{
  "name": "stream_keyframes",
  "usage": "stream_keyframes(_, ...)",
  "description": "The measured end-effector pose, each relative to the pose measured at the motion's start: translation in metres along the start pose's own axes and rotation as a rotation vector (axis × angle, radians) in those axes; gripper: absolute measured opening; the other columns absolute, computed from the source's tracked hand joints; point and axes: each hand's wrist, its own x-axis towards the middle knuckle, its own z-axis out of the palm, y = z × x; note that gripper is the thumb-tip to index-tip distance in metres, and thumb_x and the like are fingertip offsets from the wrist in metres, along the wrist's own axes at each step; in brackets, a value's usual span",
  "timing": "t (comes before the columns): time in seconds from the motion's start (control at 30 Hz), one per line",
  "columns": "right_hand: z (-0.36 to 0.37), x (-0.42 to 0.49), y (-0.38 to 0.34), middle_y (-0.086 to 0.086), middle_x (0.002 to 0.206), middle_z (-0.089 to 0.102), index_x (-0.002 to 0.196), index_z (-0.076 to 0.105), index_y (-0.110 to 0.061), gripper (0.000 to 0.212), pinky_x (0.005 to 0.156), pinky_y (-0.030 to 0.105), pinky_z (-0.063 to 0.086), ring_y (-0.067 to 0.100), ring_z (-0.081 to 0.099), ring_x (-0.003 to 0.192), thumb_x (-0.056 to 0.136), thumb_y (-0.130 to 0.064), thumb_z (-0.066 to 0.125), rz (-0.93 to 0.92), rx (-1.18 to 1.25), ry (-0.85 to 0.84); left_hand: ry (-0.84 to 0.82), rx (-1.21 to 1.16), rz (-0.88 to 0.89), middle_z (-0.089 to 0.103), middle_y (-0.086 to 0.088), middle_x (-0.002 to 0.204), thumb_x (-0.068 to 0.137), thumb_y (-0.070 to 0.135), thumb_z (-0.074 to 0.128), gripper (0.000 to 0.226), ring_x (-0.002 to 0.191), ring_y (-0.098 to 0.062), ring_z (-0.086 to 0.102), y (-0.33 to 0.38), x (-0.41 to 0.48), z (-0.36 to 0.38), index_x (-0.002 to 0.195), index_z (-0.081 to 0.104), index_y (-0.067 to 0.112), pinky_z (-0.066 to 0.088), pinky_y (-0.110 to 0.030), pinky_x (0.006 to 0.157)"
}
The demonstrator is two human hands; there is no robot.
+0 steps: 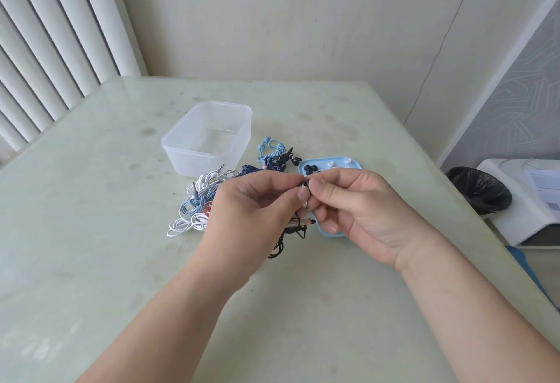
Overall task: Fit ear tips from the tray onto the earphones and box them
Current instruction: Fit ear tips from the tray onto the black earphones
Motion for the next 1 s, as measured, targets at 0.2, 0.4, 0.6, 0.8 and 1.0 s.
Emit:
stream_keyframes(0.2,-0.001,0.002,0.0,0.01,0.073,0.066,0.087,0.071,-0.004,0.012,0.047,0.026,0.04,0.018,0.054,0.061,0.094,-0.009,0.062,-0.041,0.052,0.071,0.025,0.089,-0.002,0.081,0.004,0.087,0.094,0.007,0.073,0.022,0.084,-0.012,0.078,0.003,0.0,-0.002,0.095,0.081,0.027,0.059,-0.021,0.078)
stream_keyframes(0.4,-0.006,0.002,-0.002,0.016,0.081,0.069,0.099,0.071,-0.001,0.012,0.049,0.026,0.044,0.02,0.059,0.064,0.094,0.001,0.059,-0.019,0.068,0.038,0.185,0.108,-0.06,0.08,0.012,0.09,0.085,0.016,0.084,0.028,0.072,0.0,0.074,0.004,0.004,-0.002,0.109,0.074,0.026,0.05,-0.01,0.059)
stream_keyframes(0.6,-0.01,0.002,-0.002,0.018,0.082,0.071,0.098,0.069,0.002,0.01,0.053,0.026,0.051,0.021,0.062,0.064,0.09,-0.002,0.065,-0.003,0.043,0.054,0.147,0.052,-0.028,0.079,0.007,0.077,0.083,0.019,0.085,0.011,0.06,0.0,0.066,0.003,0.003,-0.004,0.093,0.079,0.021,0.046,-0.012,0.055)
stream_keyframes(0.8,-0.004,0.001,0.006,0.006,0.073,0.069,0.095,0.076,-0.006,0.006,0.053,0.03,0.044,0.02,0.057,0.064,0.093,-0.01,0.071,-0.078,-0.203,0.083,0.025,0.083,0.036,0.08,0.009,0.084,0.095,0.011,0.072,0.015,0.069,0.004,0.069,0.003,-0.001,0.002,0.101,0.078,0.023,0.045,-0.007,0.059)
stream_keyframes(1.0,0.002,0.0,0.007,0.0,0.064,0.07,0.094,0.08,-0.015,0.007,0.051,0.029,0.035,0.025,0.048,0.065,0.09,-0.014,0.075,-0.093,-0.216,0.099,0.061,0.047,0.022,0.081,0.007,0.084,0.097,0.011,0.07,0.017,0.083,-0.007,0.078,-0.002,-0.002,0.004,0.105,0.076,0.024,0.056,-0.016,0.073)
